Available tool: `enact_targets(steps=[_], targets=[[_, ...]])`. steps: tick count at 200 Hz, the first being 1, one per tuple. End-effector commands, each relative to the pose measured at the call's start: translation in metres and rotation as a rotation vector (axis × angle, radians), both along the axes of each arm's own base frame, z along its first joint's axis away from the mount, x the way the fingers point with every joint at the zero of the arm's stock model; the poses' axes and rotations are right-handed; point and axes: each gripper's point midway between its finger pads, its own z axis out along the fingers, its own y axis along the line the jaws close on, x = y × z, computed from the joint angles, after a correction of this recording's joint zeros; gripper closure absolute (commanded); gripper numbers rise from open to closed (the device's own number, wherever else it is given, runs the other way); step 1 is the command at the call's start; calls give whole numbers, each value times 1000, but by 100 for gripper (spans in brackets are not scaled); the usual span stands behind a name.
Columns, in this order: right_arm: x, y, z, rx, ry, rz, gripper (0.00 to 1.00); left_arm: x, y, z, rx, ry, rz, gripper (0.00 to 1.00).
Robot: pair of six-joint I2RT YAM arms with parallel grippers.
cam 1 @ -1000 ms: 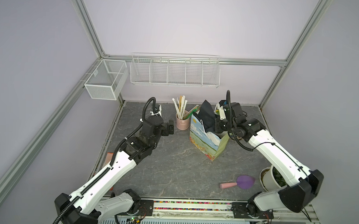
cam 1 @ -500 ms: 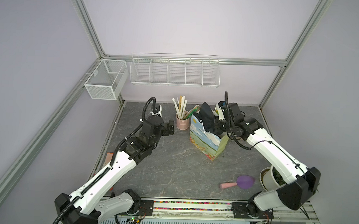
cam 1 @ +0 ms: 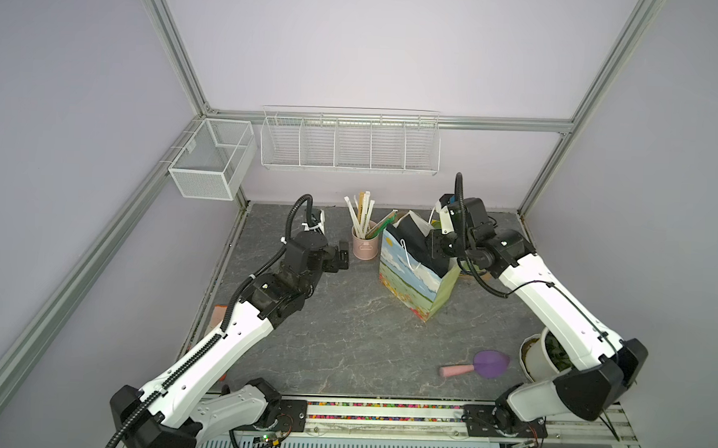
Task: Pack the takeout coffee
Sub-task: 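Lower the black napkin into the bag and open the right gripper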
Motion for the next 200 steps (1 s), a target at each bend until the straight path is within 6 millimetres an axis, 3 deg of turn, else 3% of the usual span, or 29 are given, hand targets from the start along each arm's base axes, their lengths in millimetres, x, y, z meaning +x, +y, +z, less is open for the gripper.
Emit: enact_targets(steps=[1, 46, 76, 121, 157, 200], targets=[[-6, 5, 14, 22, -10, 31, 64, 2, 0, -7, 4, 14, 1, 0], [-2, 31, -2, 84, 50, 100, 65, 2, 0, -8, 8, 15, 2, 0], [3, 29, -7, 46, 49, 97, 65, 3, -1, -9, 10, 19, 1, 0], [-3, 20, 40, 54, -88, 119, 53, 1, 3, -6, 3, 7, 14, 1], [-20, -2, 74, 51, -194, 92, 33, 0, 6, -4, 0, -4, 26, 1], [-44, -45, 105, 18, -326, 0, 6, -1, 11, 0, -8, -17, 47, 1]])
